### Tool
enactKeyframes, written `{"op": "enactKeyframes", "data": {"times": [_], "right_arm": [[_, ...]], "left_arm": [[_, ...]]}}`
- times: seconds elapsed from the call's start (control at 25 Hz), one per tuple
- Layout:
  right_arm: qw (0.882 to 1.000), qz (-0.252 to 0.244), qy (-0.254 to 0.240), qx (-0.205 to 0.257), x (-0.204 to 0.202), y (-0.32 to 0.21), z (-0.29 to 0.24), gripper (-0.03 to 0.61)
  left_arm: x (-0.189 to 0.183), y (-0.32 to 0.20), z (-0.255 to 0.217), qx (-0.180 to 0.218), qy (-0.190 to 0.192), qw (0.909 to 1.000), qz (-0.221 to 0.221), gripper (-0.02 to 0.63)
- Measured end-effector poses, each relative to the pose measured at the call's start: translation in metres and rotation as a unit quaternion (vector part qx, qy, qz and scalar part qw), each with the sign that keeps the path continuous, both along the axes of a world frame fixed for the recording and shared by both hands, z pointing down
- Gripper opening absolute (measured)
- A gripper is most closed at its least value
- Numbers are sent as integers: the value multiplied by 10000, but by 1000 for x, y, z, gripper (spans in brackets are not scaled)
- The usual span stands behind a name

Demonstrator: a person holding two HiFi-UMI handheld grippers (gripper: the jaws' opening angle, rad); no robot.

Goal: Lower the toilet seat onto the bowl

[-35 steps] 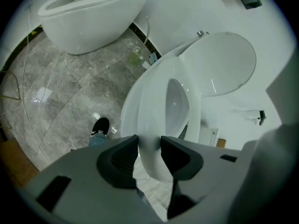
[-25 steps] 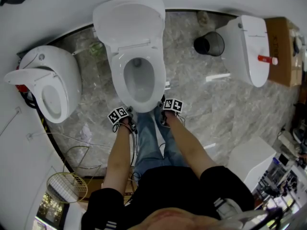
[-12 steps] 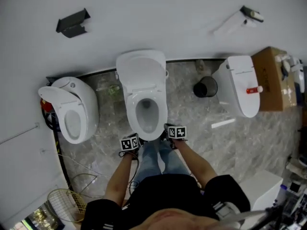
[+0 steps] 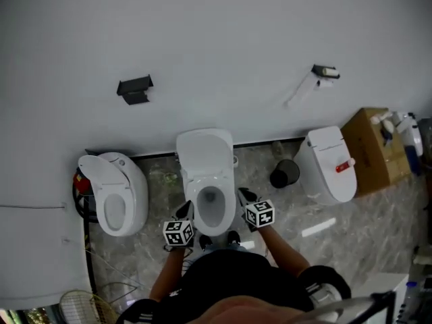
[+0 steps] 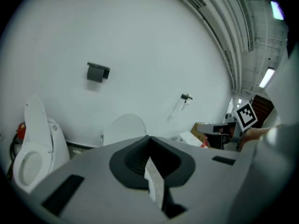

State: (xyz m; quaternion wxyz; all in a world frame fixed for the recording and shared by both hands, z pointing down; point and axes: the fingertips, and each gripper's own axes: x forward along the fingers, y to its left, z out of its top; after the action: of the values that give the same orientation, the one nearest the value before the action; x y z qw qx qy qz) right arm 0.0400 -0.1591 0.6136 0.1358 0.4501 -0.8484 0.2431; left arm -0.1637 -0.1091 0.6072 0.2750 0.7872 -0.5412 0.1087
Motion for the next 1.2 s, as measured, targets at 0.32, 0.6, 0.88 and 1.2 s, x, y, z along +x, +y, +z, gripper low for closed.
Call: {"op": "enactKeyframes", "data": {"times": [0.32, 0.6, 0.88, 1.2], "right_arm": [[9841, 674, -439, 1585, 19, 6, -174, 18], [9455, 1002, -212, 3091, 29, 27, -261, 18], [9447, 1167, -95, 3064, 30, 24, -255, 17], [9404, 1332, -189, 3124, 33, 21, -258, 17]], "left_arm": [[-23, 6, -162, 1629, -163, 9815, -995, 8], [-32, 16, -219, 2424, -560, 9625, -1083, 8], [-24, 7, -219, 2455, -621, 9615, -1068, 8], [-29, 3, -226, 2531, -724, 9596, -995, 8]]}}
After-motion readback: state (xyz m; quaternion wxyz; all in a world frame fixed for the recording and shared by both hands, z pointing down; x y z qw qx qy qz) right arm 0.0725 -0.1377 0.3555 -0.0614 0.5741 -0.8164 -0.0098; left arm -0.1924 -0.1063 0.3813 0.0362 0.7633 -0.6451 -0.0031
